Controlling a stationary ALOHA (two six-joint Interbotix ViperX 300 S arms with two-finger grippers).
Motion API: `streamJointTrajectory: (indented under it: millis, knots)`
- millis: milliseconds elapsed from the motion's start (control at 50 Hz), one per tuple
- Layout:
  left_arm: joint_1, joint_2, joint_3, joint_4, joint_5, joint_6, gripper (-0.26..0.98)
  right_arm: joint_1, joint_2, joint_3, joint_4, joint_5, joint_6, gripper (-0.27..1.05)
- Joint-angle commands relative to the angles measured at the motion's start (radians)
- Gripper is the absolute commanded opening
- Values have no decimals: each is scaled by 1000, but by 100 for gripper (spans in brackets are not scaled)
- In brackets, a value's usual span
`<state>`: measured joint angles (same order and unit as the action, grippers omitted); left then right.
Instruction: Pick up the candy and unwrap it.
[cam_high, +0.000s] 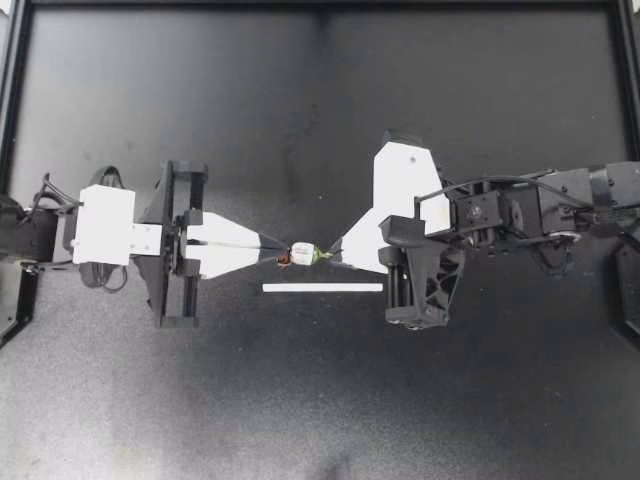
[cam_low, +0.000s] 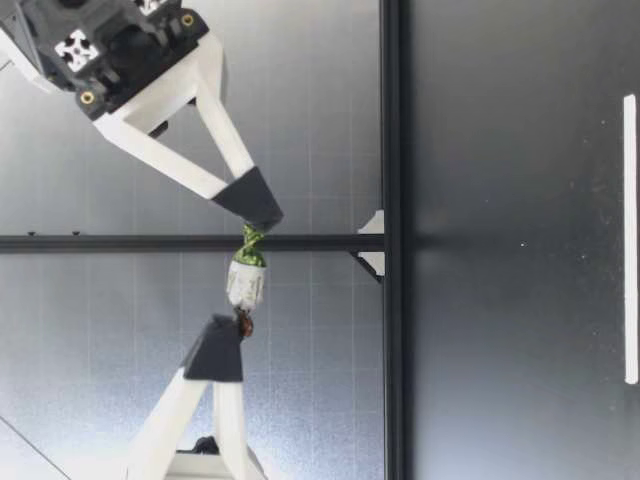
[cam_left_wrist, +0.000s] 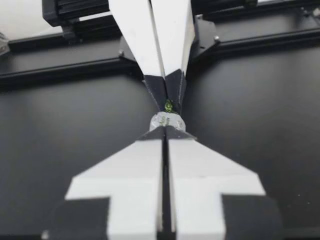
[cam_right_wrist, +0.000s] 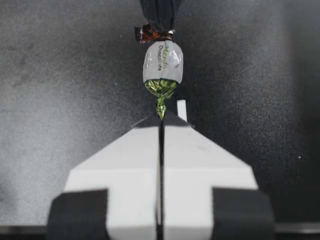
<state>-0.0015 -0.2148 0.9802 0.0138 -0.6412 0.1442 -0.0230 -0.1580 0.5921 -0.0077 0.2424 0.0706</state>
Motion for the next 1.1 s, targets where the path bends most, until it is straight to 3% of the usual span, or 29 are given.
streamJointTrajectory:
  millis: [0,420,800,960,1080]
  knots:
    - [0,-9,-9,-2,-8,-3,-21,3,-11,-6,0,-17,0,-20]
    - [0,-38,25,-17,-3,-9,-21,3,-83,84,0,-92,2,-20]
    - [-3,-23,14,-23,21,11,-19,3,-74,72,0,-126,2,-20]
    - [-5,-21,12,-21,21,12,-12,5,-72,71,0,-130,2,-20]
    - [-5,-25,17,-20,21,14,4,3,-67,71,0,-133,3,-20]
